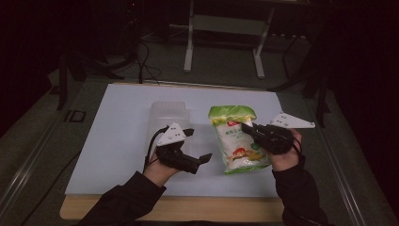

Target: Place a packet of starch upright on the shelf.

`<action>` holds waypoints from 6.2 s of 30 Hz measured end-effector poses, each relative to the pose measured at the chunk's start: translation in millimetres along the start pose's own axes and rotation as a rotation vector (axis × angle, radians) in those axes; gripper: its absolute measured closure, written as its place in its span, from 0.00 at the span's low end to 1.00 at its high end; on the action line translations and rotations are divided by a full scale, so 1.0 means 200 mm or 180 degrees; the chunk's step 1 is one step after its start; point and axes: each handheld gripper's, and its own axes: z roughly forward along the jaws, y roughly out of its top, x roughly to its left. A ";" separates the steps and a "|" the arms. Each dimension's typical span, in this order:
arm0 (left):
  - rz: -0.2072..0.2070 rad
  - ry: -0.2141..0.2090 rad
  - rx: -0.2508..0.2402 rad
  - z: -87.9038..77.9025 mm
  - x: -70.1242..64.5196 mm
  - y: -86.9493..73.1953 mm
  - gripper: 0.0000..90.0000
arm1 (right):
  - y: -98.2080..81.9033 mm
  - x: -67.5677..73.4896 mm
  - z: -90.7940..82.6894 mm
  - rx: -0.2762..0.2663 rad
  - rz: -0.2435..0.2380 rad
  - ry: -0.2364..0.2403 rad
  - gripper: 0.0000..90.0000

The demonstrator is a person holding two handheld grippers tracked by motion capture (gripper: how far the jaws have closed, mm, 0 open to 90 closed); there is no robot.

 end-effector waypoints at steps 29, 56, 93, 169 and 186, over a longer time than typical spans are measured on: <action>-0.0228 -0.0353 0.0006 0.28 0.09 0.10 0.58 | 0.08 0.12 -0.01 -0.0160 -0.0153 0.0243 0.90; 0.0280 -0.0574 0.0174 0.14 0.10 0.24 0.92 | 0.08 0.10 -0.06 -0.0473 -0.0094 0.0426 0.73; 0.0582 -0.0184 -0.0007 -0.35 0.72 0.08 0.92 | -0.22 -0.16 -0.20 -0.0321 0.0440 0.0384 0.16; 0.0057 0.0307 0.0405 -0.30 0.75 -0.25 0.01 | -0.33 -0.16 -0.13 -0.0146 0.0620 0.0538 0.16; -0.0106 0.0368 0.0228 -0.52 0.64 -0.30 0.01 | -0.36 -0.15 -0.15 -0.0114 0.0542 0.0391 0.15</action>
